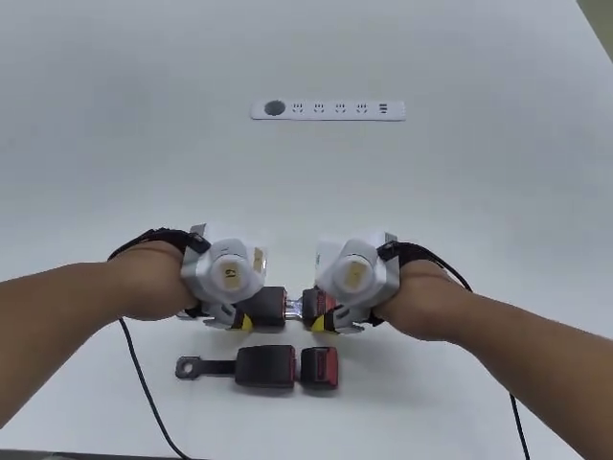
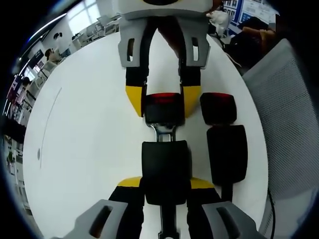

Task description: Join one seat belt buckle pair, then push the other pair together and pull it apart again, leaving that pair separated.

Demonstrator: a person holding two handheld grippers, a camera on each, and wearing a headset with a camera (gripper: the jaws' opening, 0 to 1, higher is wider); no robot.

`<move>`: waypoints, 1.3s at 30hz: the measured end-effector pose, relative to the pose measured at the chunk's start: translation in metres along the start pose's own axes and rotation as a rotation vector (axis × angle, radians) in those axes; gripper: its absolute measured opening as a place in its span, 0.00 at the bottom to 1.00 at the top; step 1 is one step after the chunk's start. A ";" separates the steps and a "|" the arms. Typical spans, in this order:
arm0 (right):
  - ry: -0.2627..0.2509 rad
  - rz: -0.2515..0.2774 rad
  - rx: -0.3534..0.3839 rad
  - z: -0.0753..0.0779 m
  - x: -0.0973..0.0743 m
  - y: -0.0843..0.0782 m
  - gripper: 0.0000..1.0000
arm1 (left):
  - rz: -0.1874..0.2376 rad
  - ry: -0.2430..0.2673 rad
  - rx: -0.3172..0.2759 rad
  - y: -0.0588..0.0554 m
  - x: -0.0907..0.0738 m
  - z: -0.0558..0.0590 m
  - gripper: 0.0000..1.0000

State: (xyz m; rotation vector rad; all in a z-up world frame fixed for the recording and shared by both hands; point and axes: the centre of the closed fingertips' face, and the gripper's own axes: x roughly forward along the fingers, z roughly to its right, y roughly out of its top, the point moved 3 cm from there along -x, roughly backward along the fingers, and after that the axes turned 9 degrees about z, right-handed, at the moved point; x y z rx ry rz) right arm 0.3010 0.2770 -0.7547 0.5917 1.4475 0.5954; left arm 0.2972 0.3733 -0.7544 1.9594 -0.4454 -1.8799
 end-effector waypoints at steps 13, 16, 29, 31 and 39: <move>-0.009 -0.007 0.002 -0.001 0.001 0.005 0.29 | 0.020 0.001 -0.018 0.000 0.000 0.001 0.32; -0.005 -0.002 0.006 -0.001 0.003 0.007 0.29 | 0.023 -0.004 -0.022 0.001 0.000 0.001 0.31; 0.001 -0.001 -0.009 -0.001 0.010 0.013 0.29 | 0.019 -0.005 -0.018 0.002 0.000 0.002 0.31; 0.000 -0.002 -0.013 -0.001 0.010 0.013 0.29 | 0.014 -0.003 -0.017 0.002 0.000 0.002 0.32; -0.005 -0.001 -0.020 -0.003 0.005 0.013 0.30 | 0.003 -0.004 -0.013 0.001 0.000 0.000 0.32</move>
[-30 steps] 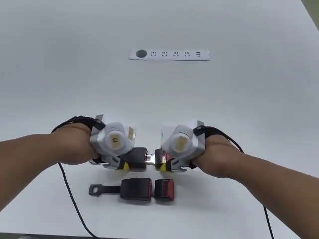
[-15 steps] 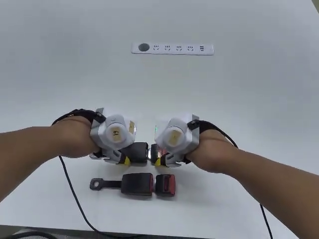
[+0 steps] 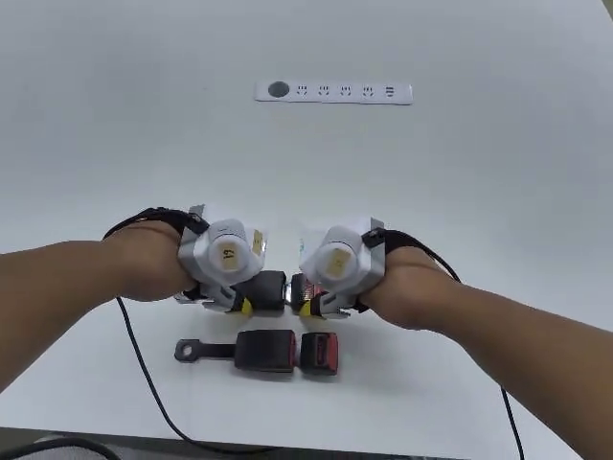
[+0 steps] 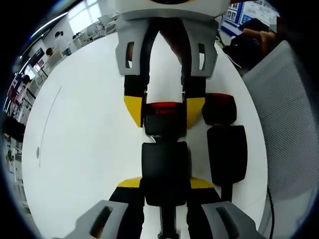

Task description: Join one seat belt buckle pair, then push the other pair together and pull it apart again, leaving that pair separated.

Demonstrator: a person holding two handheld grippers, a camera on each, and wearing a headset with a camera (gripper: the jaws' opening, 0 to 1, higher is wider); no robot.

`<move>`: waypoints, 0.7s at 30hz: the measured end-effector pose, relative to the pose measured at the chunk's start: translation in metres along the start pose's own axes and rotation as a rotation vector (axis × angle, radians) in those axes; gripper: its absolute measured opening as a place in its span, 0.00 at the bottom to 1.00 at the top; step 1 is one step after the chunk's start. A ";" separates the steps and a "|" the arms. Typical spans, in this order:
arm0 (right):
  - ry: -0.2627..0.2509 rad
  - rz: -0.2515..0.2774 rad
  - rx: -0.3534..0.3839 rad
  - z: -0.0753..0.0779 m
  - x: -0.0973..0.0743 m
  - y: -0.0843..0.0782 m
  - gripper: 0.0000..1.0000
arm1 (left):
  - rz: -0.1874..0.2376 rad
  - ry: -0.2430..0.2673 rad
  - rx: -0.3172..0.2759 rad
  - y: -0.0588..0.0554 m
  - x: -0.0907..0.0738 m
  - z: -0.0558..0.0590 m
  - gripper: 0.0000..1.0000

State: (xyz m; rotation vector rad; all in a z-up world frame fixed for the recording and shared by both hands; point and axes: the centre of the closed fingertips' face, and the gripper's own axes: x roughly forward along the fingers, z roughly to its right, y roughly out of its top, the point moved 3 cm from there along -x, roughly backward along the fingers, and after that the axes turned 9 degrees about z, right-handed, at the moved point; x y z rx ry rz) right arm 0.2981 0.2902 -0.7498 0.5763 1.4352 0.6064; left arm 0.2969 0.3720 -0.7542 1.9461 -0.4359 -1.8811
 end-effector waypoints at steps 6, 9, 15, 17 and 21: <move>-0.003 -0.003 0.002 0.000 -0.012 -0.012 0.30 | 0.001 0.004 -0.008 0.000 -0.001 0.001 0.32; -0.003 0.006 0.003 -0.004 -0.013 -0.014 0.30 | -0.007 0.001 0.000 0.000 0.000 0.001 0.32; -0.008 0.004 0.018 -0.005 -0.022 -0.026 0.31 | -0.021 -0.003 -0.003 0.000 0.000 0.001 0.32; -0.008 0.002 0.022 -0.004 -0.027 -0.032 0.31 | -0.023 -0.002 -0.005 0.001 -0.001 0.001 0.32; -0.019 -0.013 0.028 -0.004 -0.038 -0.044 0.31 | -0.020 0.001 -0.008 0.000 -0.001 0.001 0.33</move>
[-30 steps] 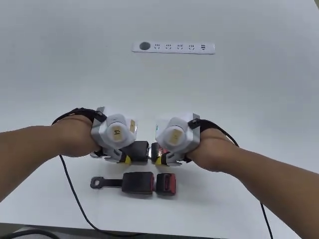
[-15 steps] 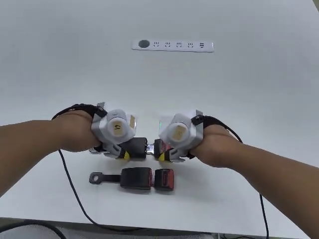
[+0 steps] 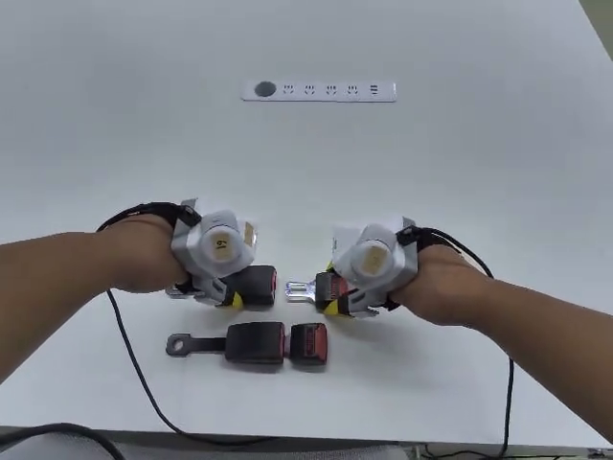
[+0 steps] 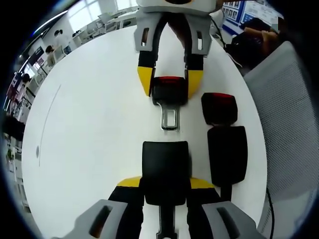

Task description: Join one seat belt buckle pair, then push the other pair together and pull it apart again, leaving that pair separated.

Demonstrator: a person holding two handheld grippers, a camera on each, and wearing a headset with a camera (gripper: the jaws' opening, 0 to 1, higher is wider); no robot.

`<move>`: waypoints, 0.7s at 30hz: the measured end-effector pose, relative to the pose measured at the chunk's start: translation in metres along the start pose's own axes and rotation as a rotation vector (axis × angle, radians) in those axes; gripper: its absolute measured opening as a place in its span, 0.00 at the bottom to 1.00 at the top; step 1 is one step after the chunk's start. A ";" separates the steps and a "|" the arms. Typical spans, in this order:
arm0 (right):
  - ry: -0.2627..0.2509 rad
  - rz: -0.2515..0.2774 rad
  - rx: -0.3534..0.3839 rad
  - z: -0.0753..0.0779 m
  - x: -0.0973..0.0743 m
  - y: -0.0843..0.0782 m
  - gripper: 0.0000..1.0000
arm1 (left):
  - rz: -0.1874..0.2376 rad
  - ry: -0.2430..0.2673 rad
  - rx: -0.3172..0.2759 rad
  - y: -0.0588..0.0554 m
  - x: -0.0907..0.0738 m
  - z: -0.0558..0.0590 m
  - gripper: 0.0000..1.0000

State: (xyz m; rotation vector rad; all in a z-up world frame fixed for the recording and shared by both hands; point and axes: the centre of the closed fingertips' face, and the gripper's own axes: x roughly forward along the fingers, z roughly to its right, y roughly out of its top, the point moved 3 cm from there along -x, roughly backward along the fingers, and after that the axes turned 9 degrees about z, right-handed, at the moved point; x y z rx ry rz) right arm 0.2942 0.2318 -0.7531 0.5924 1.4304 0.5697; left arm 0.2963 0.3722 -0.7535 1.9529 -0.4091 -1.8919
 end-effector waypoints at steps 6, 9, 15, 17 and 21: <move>-0.016 -0.022 0.019 0.004 -0.016 -0.020 0.31 | -0.001 -0.001 0.000 0.000 0.000 0.001 0.33; -0.018 -0.035 0.019 0.005 -0.022 -0.027 0.32 | 0.000 0.002 -0.003 0.000 0.001 0.000 0.33; -0.020 -0.058 0.029 0.010 -0.031 -0.041 0.32 | 0.024 0.020 -0.019 -0.002 0.000 0.000 0.33; -0.017 -0.059 0.033 0.008 -0.030 -0.039 0.32 | 0.032 0.023 -0.028 -0.002 0.000 0.000 0.33; -0.009 -0.061 0.047 0.009 -0.030 -0.036 0.34 | 0.026 0.013 -0.027 -0.002 0.001 -0.002 0.34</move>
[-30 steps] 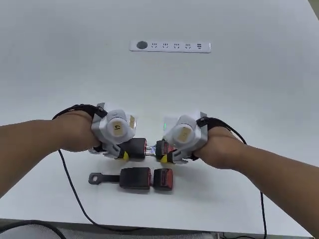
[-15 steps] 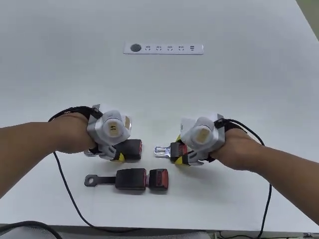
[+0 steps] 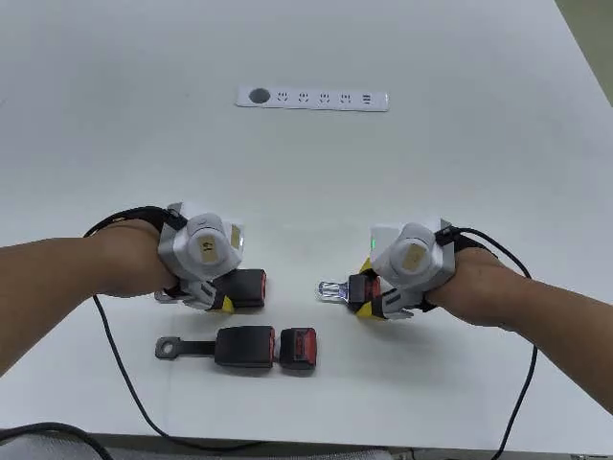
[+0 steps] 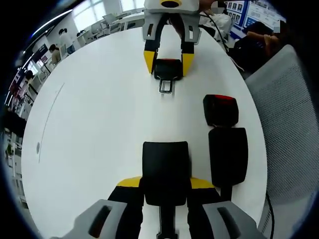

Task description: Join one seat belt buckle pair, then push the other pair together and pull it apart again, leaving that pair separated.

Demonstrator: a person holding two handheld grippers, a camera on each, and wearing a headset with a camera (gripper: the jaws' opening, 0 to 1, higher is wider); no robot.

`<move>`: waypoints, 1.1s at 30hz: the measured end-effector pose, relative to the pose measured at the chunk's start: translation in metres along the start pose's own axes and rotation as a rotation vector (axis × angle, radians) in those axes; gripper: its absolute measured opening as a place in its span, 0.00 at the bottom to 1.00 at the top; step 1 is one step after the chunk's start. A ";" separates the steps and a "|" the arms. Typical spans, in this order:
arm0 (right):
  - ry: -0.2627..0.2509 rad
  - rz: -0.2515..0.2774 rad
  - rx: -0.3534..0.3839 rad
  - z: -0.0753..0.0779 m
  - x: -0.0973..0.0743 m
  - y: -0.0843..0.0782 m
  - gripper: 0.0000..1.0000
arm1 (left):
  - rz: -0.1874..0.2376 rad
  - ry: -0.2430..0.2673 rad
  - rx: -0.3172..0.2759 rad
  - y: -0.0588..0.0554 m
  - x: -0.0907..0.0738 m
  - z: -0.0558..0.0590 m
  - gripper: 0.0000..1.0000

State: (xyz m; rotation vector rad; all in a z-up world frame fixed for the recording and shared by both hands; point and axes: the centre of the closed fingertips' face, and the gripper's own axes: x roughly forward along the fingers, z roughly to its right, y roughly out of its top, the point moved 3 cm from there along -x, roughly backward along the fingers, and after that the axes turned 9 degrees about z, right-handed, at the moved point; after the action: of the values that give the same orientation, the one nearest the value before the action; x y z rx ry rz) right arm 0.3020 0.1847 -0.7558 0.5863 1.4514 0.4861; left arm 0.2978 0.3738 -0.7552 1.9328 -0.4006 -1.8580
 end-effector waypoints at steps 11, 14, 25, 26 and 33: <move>-0.086 -0.004 -0.009 0.005 -0.005 0.003 0.46 | -0.006 0.069 -0.003 -0.009 -0.008 0.000 0.44; -0.113 0.036 0.010 -0.001 -0.013 0.012 0.48 | 0.038 0.091 -0.056 -0.008 -0.018 0.004 0.46; -0.222 0.185 0.152 -0.034 -0.043 0.019 0.61 | 0.184 0.307 -0.275 -0.019 -0.071 0.023 0.63; -0.239 0.198 0.173 -0.036 -0.044 0.018 0.63 | 0.195 0.316 -0.291 -0.020 -0.075 0.026 0.64; -0.291 0.254 0.264 -0.058 -0.058 0.018 0.78 | 0.235 0.379 -0.378 -0.041 -0.096 0.053 0.78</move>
State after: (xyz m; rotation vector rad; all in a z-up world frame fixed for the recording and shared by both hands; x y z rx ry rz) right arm 0.2413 0.1663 -0.7015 1.0185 1.1751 0.3892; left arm 0.2361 0.4511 -0.6923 1.8276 -0.1345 -1.2758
